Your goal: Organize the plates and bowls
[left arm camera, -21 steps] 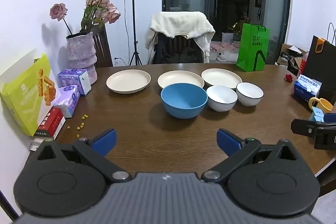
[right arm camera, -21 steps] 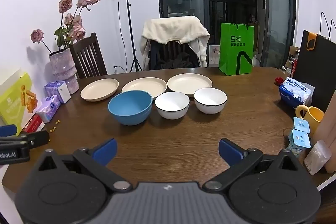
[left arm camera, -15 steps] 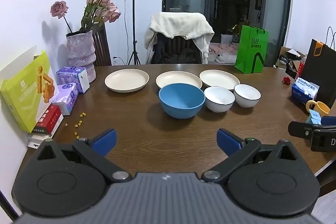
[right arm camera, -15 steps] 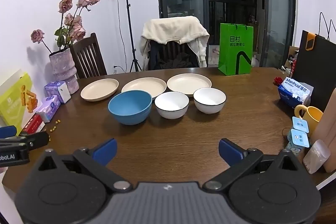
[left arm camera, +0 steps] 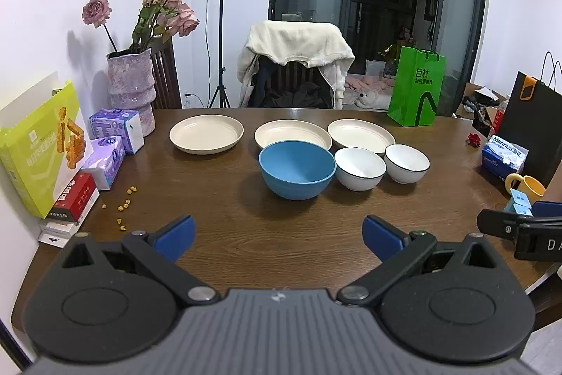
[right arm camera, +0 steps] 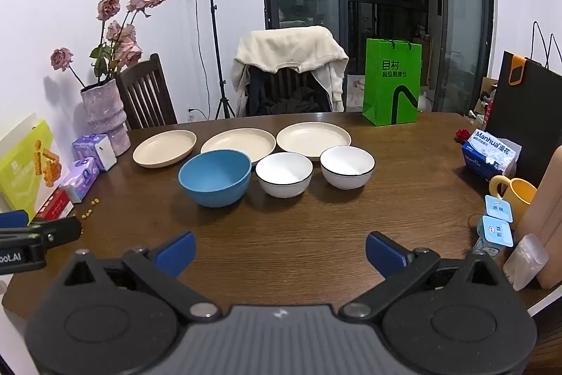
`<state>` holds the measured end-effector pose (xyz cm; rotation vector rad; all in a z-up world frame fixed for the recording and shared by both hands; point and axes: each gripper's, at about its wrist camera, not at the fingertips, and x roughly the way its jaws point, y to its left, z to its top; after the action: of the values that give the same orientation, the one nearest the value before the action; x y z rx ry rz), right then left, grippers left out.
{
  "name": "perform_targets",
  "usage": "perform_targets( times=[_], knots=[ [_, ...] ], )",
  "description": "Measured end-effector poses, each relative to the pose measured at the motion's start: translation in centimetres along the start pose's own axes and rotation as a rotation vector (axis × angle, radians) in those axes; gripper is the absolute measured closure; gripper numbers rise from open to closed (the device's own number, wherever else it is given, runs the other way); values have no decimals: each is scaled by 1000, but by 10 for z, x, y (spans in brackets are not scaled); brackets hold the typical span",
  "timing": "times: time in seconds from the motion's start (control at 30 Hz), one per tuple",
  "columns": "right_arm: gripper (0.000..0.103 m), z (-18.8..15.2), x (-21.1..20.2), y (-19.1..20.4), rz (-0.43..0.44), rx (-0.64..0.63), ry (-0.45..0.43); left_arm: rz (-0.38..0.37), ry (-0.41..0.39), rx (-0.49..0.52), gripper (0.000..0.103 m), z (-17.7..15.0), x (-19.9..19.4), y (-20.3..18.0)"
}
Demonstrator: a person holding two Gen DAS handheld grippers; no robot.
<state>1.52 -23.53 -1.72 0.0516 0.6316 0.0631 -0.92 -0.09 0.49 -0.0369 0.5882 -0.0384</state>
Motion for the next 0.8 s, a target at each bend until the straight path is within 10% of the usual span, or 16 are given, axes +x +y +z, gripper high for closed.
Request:
perform_targets(
  times=[0.8],
  knots=[
    [0, -3, 10, 0, 4, 5, 17, 1, 0, -1, 0, 0, 1, -1]
  ],
)
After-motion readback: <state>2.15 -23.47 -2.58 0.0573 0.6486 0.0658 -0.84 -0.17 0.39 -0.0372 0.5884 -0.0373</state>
